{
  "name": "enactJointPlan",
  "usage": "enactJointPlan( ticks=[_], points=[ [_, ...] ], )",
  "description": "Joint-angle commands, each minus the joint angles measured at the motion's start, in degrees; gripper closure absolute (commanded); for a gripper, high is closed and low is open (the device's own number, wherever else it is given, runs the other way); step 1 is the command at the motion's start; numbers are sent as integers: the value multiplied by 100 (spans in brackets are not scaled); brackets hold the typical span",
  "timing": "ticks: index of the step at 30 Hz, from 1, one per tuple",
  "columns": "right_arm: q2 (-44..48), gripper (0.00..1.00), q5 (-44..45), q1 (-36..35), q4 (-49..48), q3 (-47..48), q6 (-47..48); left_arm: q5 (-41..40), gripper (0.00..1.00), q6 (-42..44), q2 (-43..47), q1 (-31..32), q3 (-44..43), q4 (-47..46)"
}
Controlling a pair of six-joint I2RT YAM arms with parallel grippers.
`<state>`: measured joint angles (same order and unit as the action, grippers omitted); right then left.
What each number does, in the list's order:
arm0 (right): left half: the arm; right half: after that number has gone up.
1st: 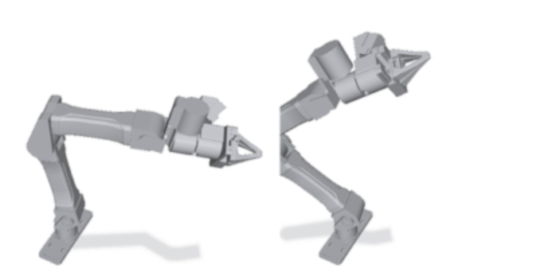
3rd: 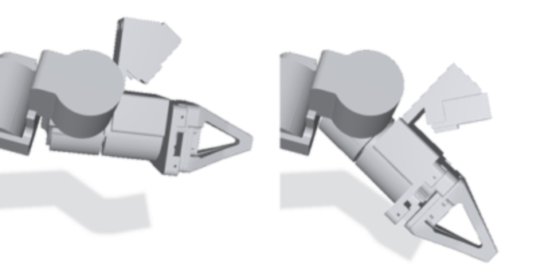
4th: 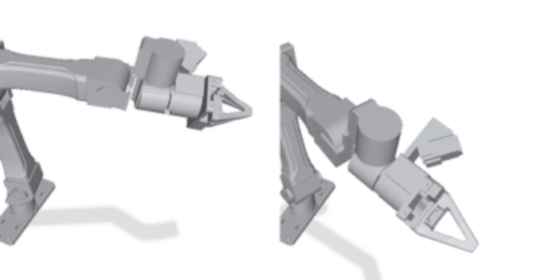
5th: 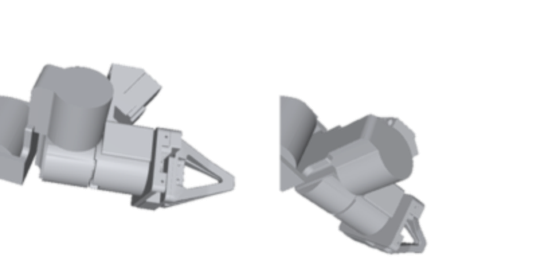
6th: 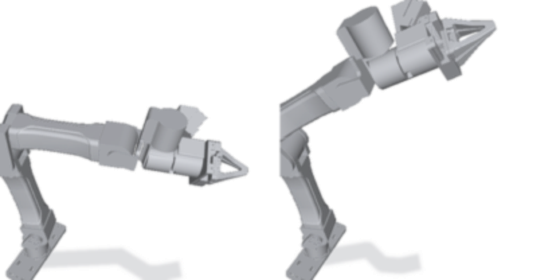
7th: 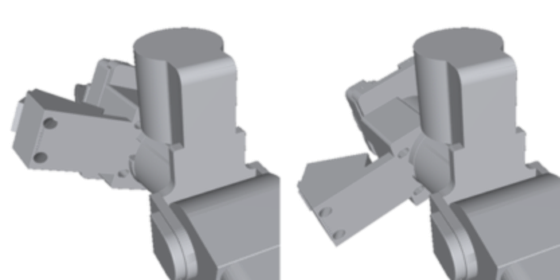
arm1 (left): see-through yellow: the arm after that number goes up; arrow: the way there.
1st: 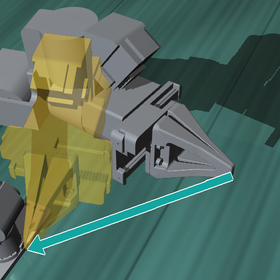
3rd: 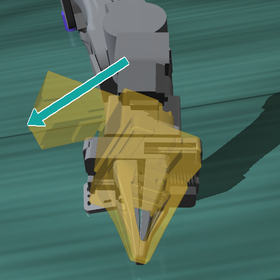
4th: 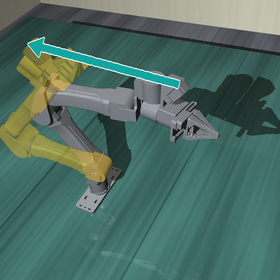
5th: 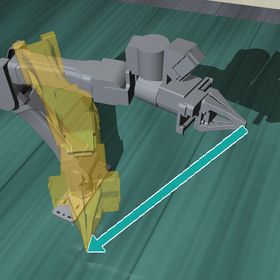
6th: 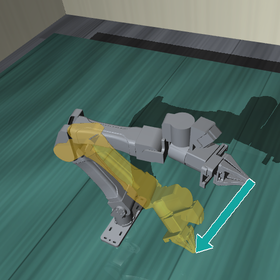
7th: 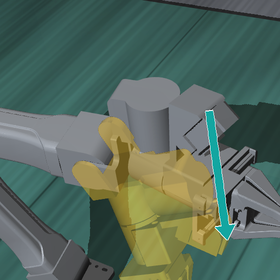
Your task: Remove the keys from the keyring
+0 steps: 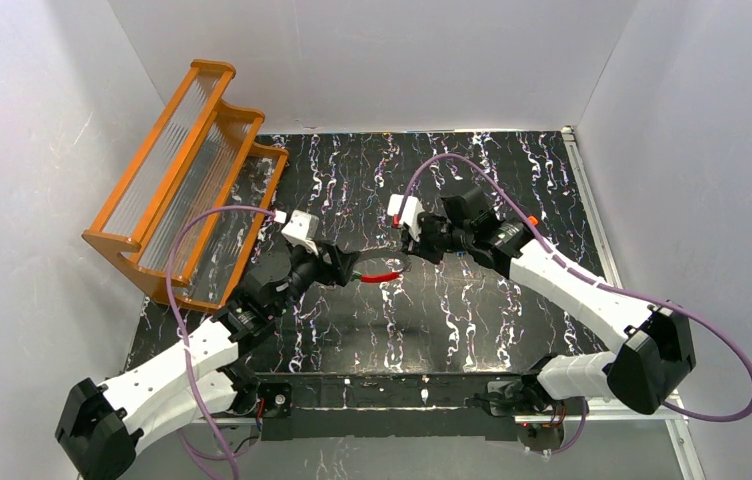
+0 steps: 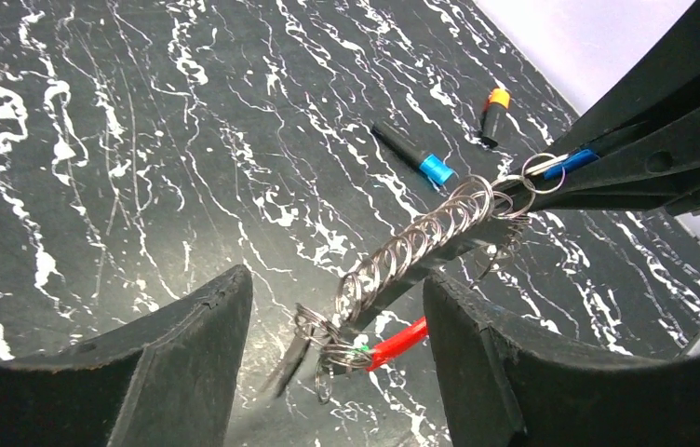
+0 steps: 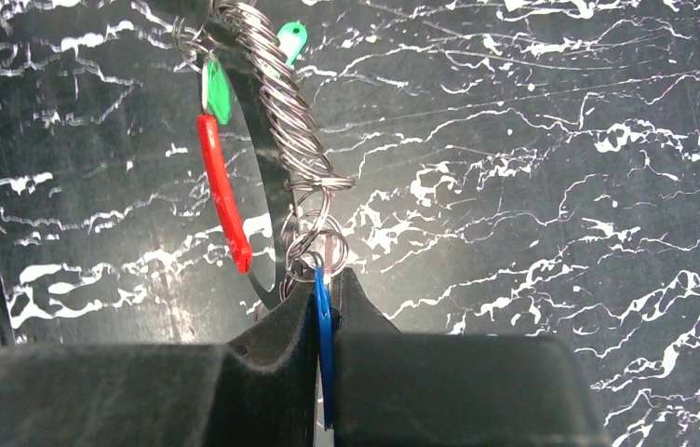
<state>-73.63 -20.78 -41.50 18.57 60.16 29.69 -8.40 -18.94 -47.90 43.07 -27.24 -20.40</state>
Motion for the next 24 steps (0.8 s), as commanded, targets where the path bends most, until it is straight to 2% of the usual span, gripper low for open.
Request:
enactJointPlan(
  ticks=[1,8,14,24],
  points=[
    [-38,99,3,-82,626,517,733,-116,34,585,200,-9,-377,319],
    [-219,99,534,-504,734,725,2066,831,34,1127,-209,-32,-701,19],
    [-129,99,969,-683,297,533,2990,1457,35,1150,-554,-128,-758,-263],
    [357,99,913,-760,-743,-260,3595,2278,37,1069,-762,-169,-411,-817]
  ],
)
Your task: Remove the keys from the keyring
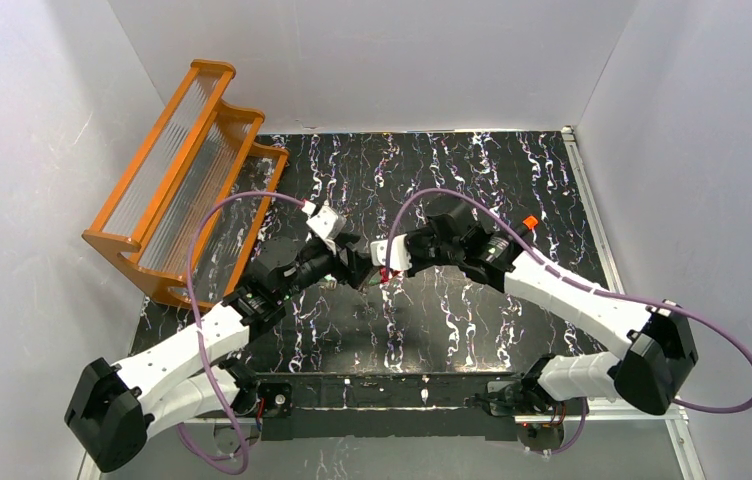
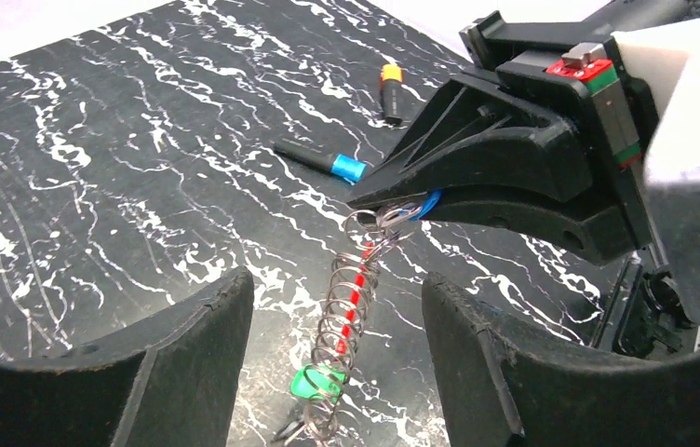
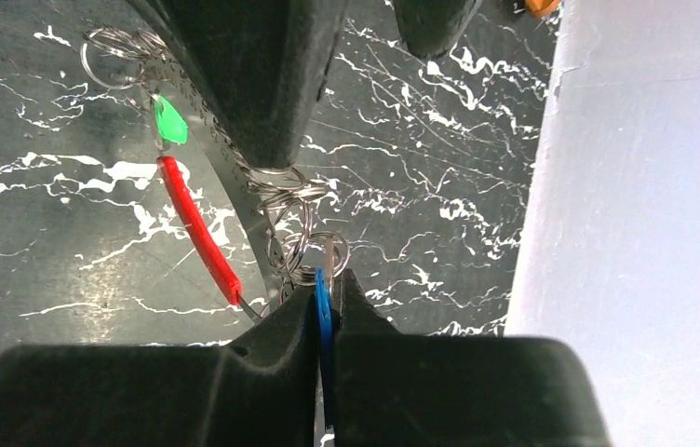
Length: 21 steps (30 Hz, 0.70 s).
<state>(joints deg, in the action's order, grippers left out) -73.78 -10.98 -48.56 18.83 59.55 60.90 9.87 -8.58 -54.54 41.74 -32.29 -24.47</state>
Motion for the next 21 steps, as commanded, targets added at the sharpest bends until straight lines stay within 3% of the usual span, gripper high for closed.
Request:
enactJointPlan(
  ticks=[1,10,16,21],
  points=[
    [437,99,-109,-65,-853,-279,523,450,37,13,-157,-34,106,-445],
    [787,99,-352,-75,-1454,-800,935,592,38,-276,-702,-63,219,-1009],
    [812,99,557,-73,-2432,-1291,950,2146,53,-916,-1180,-49,162,-1547],
    [675,99,1006,-66,-2770,-1356,805,3002,53,-970,-741,53,295,-1822]
  ],
)
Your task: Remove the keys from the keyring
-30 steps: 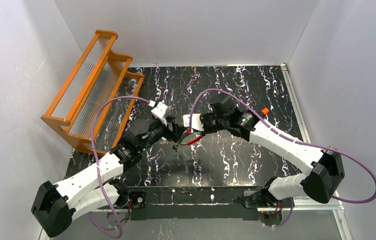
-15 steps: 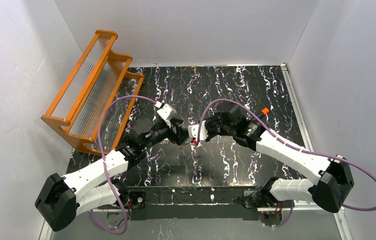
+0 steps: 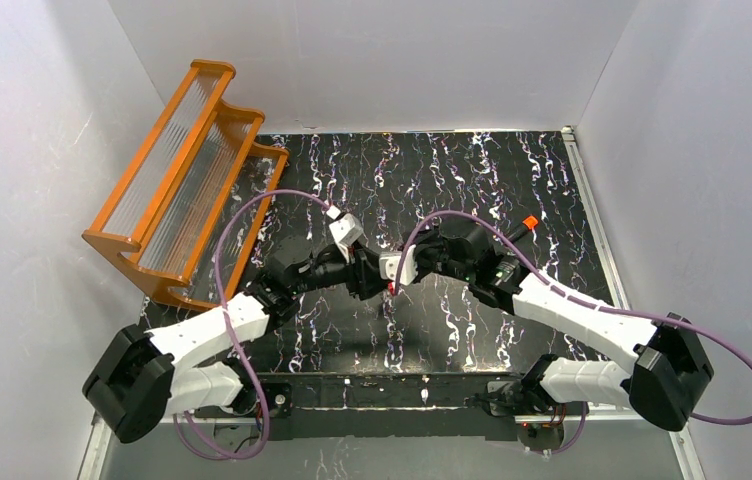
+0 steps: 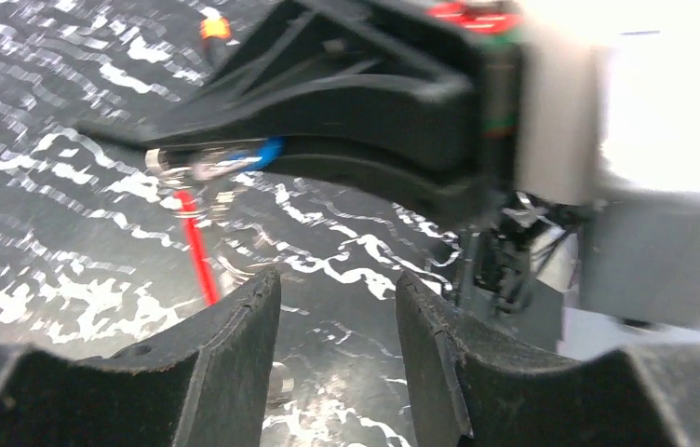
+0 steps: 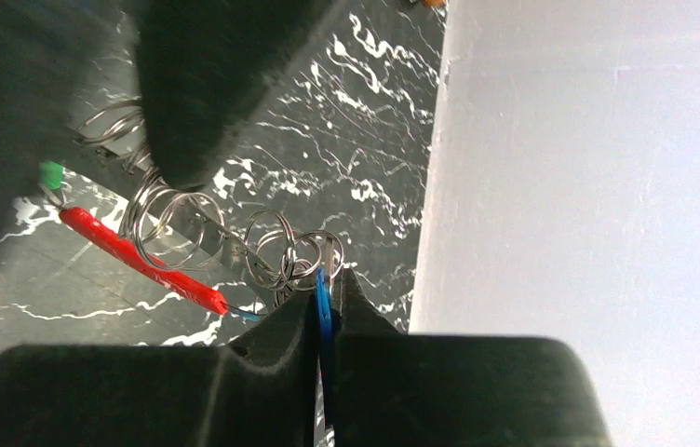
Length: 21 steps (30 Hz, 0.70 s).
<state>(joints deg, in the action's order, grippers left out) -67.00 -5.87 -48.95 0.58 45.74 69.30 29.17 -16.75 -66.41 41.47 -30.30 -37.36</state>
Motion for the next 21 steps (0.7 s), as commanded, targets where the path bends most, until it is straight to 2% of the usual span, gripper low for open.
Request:
enactJointPlan(
  ticks=[1,5,7,15,21],
  points=[
    [-5,99,468,-20,-950,12,-32,1217,53,-131,562,95,118,-550],
    [120,99,155,-10,-1157,-128,-163,1409,52,-110,841,90,171,-570],
    [180,99,31,7,-1208,-181,-199,961,53,0,981,72,208,-448],
    [450,99,-452,83,-1162,-241,-459,-990,60,1424,1251,-39,-270,1075],
    [515,99,-732,88,-1122,-260,-649,-674,60,1952,818,-35,-531,1049]
  ],
)
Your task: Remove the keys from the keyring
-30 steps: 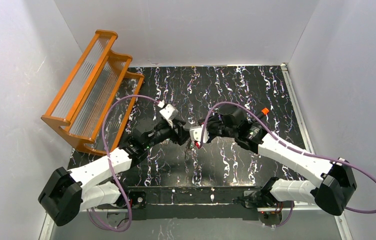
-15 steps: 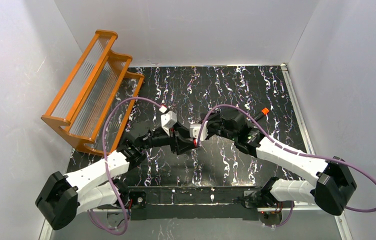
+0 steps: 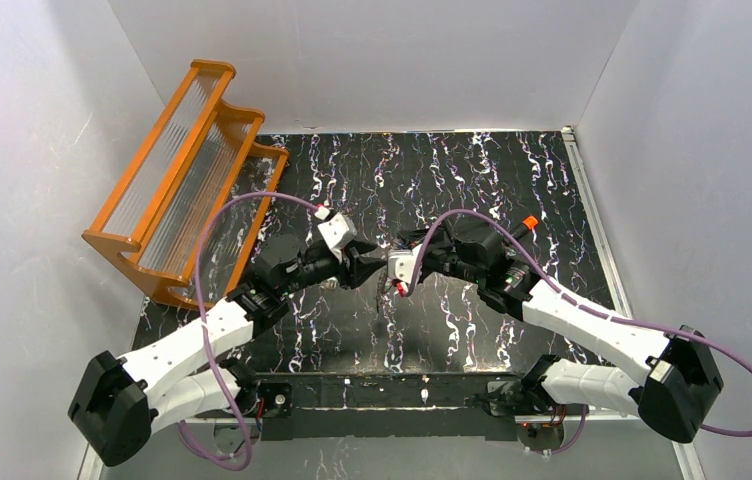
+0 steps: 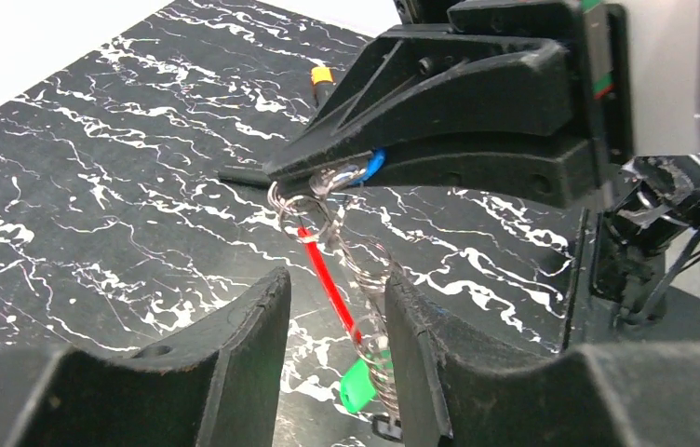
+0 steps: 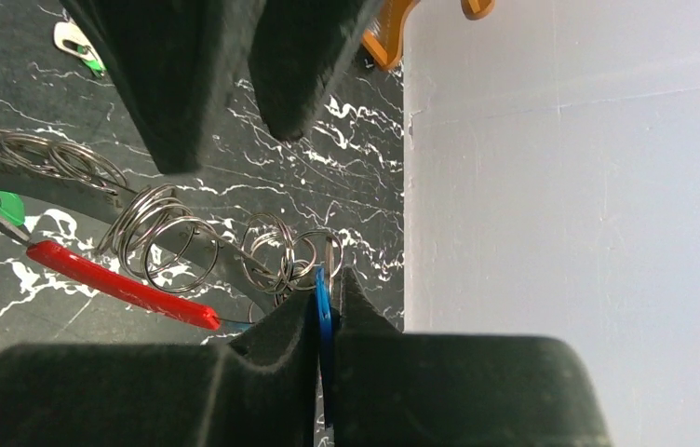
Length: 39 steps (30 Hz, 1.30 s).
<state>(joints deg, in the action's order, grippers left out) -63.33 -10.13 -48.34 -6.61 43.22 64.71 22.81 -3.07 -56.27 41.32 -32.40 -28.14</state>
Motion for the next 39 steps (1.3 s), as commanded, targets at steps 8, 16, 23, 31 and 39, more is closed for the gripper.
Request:
enactJointPlan(
  ticks=[8,16,23,31,39],
  points=[
    [194,99,-467,30,-366,-38,-256,406,65,799,-667,-25,-613,8],
    [151,99,-576,31,-264,-16,-283,777,76,983,-915,-20,-773,-41],
    [124,99,-433,34,-56,102,-239,928,99,1131,-904,-23,-696,14],
    [196,99,269,33,1544,861,-493,-485,100,1256,-574,-19,-571,553],
    [146,96,-316,30,2623,1496,-2019,-931,100,1329,-499,-15,-548,666]
  ],
)
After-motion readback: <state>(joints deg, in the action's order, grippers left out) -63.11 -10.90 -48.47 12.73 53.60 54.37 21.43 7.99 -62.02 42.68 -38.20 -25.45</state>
